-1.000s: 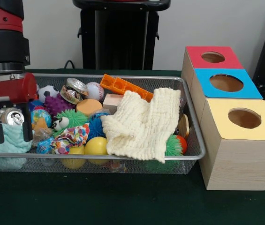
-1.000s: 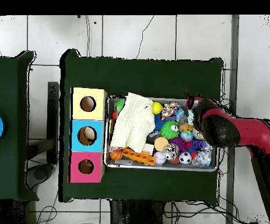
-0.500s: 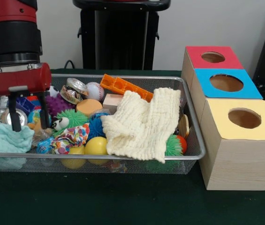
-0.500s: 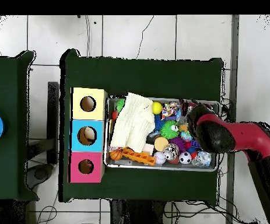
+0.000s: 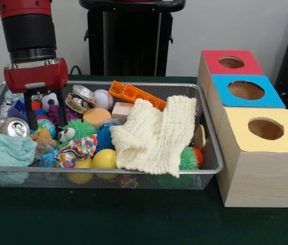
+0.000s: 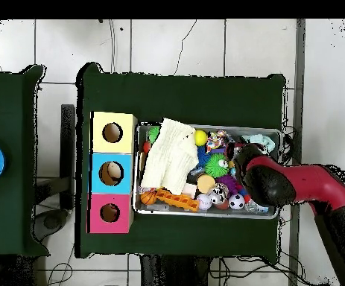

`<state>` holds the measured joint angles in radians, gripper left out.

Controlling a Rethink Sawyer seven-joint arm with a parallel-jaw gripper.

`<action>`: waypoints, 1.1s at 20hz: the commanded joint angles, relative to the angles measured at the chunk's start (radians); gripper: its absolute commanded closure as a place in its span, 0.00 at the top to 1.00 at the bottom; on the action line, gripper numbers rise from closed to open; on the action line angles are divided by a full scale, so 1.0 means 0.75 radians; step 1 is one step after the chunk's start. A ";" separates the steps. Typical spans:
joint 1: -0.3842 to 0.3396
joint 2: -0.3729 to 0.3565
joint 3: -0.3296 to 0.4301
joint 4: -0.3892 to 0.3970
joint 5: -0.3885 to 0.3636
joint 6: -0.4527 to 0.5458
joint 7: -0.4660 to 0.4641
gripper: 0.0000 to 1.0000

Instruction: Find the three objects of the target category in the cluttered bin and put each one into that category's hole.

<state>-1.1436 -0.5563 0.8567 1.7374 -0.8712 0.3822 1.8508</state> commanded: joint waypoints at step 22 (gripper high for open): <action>0.089 0.105 -0.184 -0.025 -0.237 -0.182 -0.055 1.00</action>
<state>-1.0968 -0.5031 0.7847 1.7461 -0.9816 0.2724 1.8508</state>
